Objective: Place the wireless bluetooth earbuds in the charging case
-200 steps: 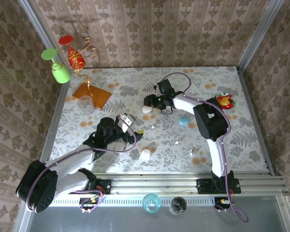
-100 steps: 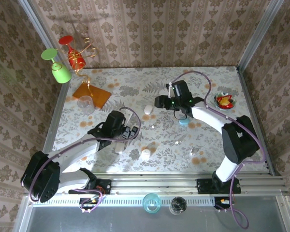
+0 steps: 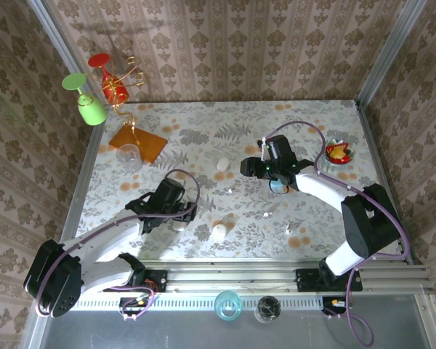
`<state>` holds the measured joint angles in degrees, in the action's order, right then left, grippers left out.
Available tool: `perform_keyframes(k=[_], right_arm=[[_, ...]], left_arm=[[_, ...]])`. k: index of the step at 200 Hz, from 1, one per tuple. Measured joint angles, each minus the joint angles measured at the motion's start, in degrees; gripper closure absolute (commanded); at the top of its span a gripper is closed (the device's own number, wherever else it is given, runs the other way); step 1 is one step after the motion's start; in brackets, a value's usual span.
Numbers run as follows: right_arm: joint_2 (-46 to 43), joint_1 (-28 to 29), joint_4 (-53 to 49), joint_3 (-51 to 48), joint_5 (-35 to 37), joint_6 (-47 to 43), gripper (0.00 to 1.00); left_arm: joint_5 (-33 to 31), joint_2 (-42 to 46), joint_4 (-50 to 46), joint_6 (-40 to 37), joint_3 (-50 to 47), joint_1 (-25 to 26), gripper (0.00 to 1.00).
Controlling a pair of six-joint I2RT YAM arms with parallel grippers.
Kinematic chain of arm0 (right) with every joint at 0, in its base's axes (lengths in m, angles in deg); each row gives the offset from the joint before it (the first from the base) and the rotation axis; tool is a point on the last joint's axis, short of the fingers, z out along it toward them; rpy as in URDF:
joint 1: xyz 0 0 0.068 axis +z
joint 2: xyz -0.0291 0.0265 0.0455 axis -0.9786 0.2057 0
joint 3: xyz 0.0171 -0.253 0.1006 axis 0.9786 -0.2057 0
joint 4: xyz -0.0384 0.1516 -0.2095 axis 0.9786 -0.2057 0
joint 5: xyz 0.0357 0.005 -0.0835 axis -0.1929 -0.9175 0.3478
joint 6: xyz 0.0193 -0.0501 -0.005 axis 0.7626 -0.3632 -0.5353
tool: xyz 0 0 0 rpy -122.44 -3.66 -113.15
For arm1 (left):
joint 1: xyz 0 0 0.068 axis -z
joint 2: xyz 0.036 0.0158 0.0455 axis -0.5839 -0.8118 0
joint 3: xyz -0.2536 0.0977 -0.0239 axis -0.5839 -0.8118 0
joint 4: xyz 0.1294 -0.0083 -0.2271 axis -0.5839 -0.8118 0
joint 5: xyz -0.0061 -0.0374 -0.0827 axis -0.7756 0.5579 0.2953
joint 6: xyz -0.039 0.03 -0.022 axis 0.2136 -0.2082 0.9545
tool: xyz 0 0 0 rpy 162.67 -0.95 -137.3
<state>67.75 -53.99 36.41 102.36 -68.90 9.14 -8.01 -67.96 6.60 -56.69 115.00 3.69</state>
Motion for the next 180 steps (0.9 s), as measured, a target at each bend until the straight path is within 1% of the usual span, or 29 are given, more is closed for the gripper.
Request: perform_keyframes(k=[25, 54, 77, 106, 131, 165, 180], right_arm=[[0.0, 0.0, 0.0, 0.0, 0.0, 0.0, 0.37], [0.0, 0.0, 0.0, 0.0, 0.0, 0.1, 0.38], [0.1, 0.0, 0.2, 0.0, 0.0, 0.7, 0.38], [0.2, 0.0, 0.8, 0.0, 0.0, 1.2, 0.38], [0.2, 0.0, 1.0, 0.0, 0.0, 1.3, 0.38], [0.2, 0.0, 1.0, 0.0, 0.0, 1.3, 0.38], [0.2, 0.0, 1.0, 0.0, 0.0, 1.3, 0.38]], left_arm=[[0.3, -0.8, -2.3, 2.9, -0.2, 0.8, 0.14], [0.5, -1.7, -3.2, 4.7, -1.6, 3.8, 0.18], [0.4, -3.3, -4.2, 6.1, -2.3, 5.2, 0.22], [0.4, -5.6, -4.4, 7.9, -2.5, 6.0, 0.24], [0.6, -7.6, -4.0, 8.7, -2.4, 6.4, 0.3], [1.2, -8.1, -3.7, 9.4, -2.2, 6.8, 0.42], [1.3, -8.1, -3.5, 9.5, -2.2, 7.0, 0.45]])
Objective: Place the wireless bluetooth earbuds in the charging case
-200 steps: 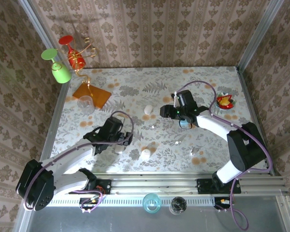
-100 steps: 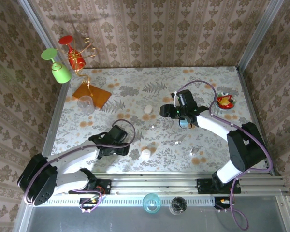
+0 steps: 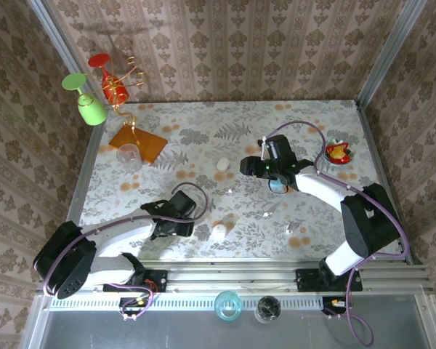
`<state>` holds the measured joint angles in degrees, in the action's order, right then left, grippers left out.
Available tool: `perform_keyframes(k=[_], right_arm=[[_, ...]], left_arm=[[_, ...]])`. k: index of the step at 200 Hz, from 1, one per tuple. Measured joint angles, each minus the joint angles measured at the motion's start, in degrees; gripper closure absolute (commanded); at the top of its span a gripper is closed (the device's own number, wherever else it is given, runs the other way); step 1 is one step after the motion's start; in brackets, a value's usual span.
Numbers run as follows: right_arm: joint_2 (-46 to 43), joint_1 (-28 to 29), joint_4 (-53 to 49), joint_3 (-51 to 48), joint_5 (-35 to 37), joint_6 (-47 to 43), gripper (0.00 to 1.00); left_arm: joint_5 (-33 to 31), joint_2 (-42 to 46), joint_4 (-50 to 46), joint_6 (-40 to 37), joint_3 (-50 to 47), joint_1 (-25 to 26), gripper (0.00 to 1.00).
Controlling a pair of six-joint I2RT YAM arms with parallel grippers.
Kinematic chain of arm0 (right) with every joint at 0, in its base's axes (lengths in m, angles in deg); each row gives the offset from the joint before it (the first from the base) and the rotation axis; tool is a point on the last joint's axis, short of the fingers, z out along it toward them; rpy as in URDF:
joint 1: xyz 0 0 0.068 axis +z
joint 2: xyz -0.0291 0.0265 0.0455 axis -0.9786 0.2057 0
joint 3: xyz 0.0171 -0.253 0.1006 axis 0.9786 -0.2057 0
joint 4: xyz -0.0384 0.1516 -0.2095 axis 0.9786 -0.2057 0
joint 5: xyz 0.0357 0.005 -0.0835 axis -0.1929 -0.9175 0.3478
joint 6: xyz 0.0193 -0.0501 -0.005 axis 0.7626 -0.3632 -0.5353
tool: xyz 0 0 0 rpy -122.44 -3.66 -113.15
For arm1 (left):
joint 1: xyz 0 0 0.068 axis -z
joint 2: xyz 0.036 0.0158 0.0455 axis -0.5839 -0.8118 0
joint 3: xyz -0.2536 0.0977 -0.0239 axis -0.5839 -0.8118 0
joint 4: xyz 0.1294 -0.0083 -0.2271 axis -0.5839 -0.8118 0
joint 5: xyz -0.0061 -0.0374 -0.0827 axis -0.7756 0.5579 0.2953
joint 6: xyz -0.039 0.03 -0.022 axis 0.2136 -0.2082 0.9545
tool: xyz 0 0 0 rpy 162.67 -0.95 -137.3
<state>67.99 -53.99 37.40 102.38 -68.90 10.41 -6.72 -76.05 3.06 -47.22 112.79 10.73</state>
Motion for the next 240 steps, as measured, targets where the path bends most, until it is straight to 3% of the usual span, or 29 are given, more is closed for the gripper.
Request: perform_keyframes(k=[44, 117, 174, 240], right_arm=[[0.0, 0.0, 0.0, 0.0, 0.0, 0.3, 0.38], [-4.1, -0.4, -0.5, -0.3, 0.0, 1.1, 0.38], [-13.8, -2.3, -2.9, -3.4, -2.2, 1.0, 0.38], [-24.2, -4.1, -11.4, -4.0, -8.0, -1.9, 0.38]], left_arm=[[0.0, 0.0, 0.3, -0.1, 0.0, 0.0, 0.55], [1.6, 2.4, 1.9, -4.9, 0.6, 0.1, 0.59], [3.7, 3.2, 5.8, -16.9, 6.1, 0.1, 0.66], [5.9, -6.1, 10.6, -34.0, 16.4, 0.9, 0.66]])
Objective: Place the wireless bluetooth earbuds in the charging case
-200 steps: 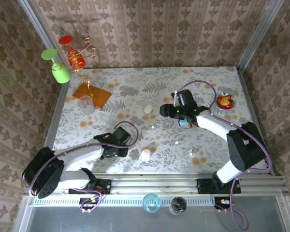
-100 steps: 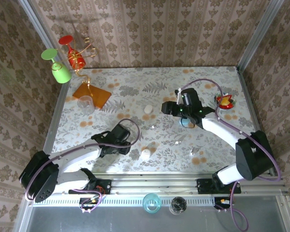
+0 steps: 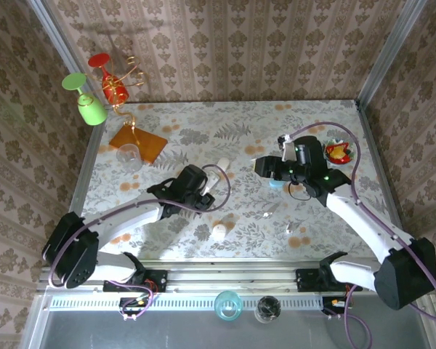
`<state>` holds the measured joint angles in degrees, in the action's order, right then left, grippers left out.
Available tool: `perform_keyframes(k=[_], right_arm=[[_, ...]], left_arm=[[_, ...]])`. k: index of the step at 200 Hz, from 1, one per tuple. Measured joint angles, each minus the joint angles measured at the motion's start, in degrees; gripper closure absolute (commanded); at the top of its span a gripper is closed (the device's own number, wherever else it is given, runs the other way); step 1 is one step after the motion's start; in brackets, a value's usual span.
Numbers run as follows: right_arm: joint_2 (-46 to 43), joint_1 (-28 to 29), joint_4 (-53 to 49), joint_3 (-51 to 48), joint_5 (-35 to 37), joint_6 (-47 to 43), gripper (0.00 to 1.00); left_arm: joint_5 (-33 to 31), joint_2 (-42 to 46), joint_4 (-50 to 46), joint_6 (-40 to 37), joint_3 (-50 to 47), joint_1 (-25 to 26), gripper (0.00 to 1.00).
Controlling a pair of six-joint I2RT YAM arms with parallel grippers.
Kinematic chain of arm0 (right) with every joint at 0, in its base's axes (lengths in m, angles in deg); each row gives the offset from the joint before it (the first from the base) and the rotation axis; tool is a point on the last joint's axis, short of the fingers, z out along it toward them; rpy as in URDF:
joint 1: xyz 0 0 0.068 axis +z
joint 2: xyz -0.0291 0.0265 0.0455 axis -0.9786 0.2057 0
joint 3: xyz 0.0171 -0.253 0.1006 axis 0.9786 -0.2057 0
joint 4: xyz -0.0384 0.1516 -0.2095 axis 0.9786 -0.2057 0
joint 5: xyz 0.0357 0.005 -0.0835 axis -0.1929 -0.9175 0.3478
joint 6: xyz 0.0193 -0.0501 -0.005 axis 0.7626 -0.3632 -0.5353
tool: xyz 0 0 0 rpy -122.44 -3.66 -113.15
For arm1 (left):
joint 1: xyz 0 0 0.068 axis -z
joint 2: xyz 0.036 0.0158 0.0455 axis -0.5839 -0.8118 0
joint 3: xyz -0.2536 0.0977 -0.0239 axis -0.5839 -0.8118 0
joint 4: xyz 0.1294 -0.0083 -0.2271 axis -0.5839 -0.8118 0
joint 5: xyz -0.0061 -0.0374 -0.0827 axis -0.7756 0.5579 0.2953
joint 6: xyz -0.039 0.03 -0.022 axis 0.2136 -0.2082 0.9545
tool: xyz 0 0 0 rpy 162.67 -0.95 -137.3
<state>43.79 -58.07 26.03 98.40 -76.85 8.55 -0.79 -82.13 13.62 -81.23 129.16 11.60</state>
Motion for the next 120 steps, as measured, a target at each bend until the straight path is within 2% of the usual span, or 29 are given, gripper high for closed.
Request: perform_keyframes(k=[70, 120], right_arm=[[-4.2, 0.0, -10.1, 0.0, -7.8, -4.4, 0.39], [-2.8, 3.7, -10.6, 0.0, -11.4, -5.6, 0.41]], left_arm=[[13.7, -0.8, 5.4, -19.3, 1.4, 3.9, 0.66], [17.6, 1.2, 8.8, -27.1, 1.3, 4.9, 0.67]])
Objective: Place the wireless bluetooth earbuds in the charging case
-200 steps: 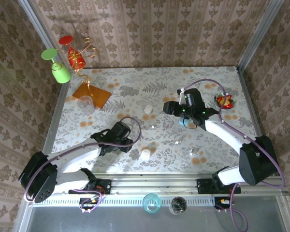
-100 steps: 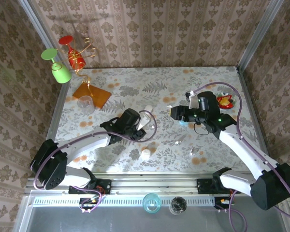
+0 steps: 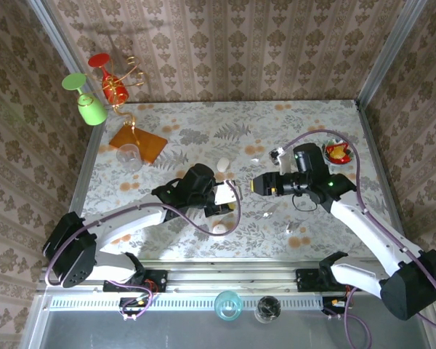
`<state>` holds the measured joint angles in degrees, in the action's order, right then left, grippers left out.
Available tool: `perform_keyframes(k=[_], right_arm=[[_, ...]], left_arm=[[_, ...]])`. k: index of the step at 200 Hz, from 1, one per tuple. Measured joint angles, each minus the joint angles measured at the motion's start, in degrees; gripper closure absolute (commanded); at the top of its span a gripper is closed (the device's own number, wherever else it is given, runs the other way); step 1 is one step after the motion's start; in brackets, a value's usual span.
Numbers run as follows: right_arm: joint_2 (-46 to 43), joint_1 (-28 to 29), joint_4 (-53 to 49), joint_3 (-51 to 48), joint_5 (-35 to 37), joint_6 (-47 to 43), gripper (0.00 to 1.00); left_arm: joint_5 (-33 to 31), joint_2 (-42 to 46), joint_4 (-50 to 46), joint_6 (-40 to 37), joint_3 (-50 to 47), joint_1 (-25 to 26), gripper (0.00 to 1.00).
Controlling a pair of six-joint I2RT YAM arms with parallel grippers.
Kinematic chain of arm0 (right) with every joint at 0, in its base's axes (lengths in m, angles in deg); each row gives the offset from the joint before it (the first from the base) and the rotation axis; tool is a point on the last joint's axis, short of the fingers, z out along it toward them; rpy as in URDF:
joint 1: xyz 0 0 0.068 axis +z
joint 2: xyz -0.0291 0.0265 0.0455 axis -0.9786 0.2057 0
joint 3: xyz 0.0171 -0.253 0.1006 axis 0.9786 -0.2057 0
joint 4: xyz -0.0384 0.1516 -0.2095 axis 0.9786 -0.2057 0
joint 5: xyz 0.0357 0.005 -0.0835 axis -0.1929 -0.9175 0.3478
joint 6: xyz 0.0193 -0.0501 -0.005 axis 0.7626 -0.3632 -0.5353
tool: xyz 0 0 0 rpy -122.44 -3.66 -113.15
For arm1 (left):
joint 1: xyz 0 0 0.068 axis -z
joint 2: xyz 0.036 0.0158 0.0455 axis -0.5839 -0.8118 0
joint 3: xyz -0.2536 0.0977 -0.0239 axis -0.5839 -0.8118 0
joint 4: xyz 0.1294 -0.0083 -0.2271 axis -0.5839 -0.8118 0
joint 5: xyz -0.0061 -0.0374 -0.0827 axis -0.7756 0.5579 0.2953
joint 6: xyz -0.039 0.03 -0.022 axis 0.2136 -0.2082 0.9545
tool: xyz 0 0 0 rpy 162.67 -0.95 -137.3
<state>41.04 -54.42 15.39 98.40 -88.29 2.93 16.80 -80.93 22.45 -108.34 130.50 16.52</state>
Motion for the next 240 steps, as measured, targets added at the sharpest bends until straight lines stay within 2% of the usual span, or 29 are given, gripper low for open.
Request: perform_keyframes(k=[60, 88, 113, 131, 159, 173, 202, 225, 240], right_arm=[[8.3, 4.5, 0.9, 0.2, -1.8, -0.1, 0.48], [11.5, 5.4, 1.8, 1.6, -3.1, 1.1, 0.57], [12.8, 5.7, 2.7, 2.0, -4.3, 1.7, 0.73], [12.9, 5.8, 2.9, 2.1, -4.7, 1.8, 0.79], [12.7, 5.8, 3.7, 2.1, -4.9, 1.7, 0.82], [12.0, 5.8, 4.1, 2.1, -4.9, 0.9, 0.82], [7.6, 4.4, 5.8, 0.9, -3.1, -1.7, 0.83], [2.1, 2.6, 8.2, -1.0, -2.5, -3.9, 0.84], [-1.4, 1.9, 10.1, -2.0, -2.5, -5.9, 0.84]], left_arm=[[0.1, 1.7, 2.1, -3.0, -0.7, 1.0, 0.67], [-0.1, 1.9, 2.4, -3.6, -1.4, 1.0, 0.67], [-0.7, 2.0, 2.6, -3.6, -1.9, 1.4, 0.67], [-0.9, 2.3, 3.0, -3.6, -2.5, 1.4, 0.65], [-1.6, 3.6, 4.0, -3.4, -3.6, 1.4, 0.55], [-1.8, 4.5, 5.3, -2.8, -4.3, 1.4, 0.38], [0.4, 8.2, 9.1, 2.8, -6.9, 0.5, 0.15], [5.3, 12.3, 13.7, 10.0, -10.3, -2.6, 0.1], [9.7, 14.1, 17.9, 16.0, -12.7, -5.1, 0.12]])
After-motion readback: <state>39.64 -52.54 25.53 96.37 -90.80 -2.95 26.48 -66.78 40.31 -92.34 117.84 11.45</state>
